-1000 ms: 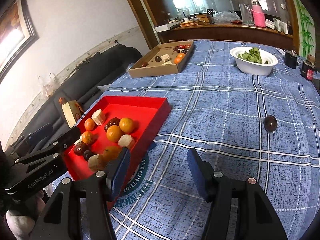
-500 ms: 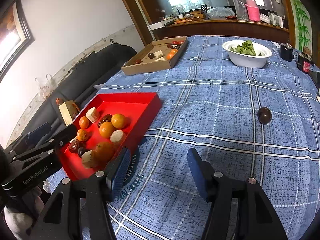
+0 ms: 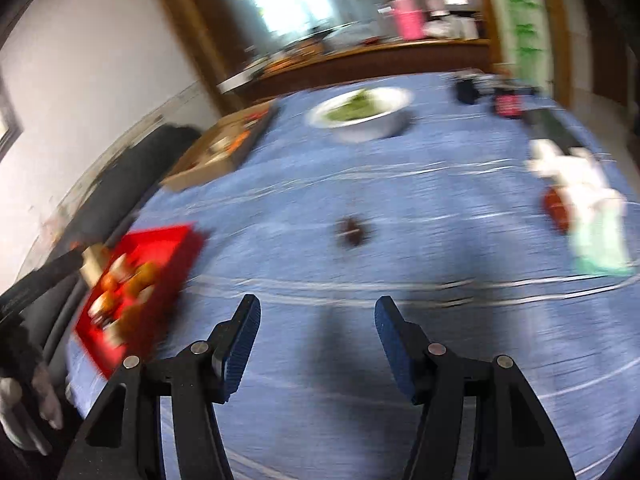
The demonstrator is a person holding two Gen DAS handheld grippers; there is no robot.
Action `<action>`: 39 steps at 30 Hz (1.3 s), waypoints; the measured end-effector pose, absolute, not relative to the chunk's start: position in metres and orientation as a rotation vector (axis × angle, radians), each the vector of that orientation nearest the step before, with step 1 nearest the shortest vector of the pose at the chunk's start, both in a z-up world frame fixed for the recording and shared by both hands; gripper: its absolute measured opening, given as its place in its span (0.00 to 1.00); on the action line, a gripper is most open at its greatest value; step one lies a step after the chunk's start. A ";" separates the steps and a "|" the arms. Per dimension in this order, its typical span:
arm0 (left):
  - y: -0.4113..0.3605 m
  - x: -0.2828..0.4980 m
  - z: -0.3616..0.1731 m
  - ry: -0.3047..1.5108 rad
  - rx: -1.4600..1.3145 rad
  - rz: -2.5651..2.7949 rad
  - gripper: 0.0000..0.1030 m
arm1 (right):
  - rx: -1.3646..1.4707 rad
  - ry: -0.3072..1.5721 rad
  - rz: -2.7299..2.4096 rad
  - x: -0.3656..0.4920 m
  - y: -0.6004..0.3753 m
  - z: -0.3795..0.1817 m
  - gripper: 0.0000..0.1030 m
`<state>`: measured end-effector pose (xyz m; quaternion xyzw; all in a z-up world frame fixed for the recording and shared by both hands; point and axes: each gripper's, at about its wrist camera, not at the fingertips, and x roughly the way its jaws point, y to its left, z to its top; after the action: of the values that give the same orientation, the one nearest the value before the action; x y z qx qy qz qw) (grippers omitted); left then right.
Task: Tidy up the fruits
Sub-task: 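Move both open tools back toward the last plum and date, then grasp a dark plum with the left tool while the right tool grasps a red date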
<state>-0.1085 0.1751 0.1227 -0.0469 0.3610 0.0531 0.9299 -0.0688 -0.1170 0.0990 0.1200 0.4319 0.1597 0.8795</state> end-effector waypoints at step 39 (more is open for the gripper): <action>-0.034 0.038 0.014 0.946 0.063 -0.304 0.21 | 0.194 0.973 0.002 0.029 -0.249 0.055 0.33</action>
<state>0.0381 -0.0344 0.0140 0.0304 0.4539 -0.1457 0.8785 0.0294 -0.2488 0.0548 0.0930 0.4668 0.0010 0.8795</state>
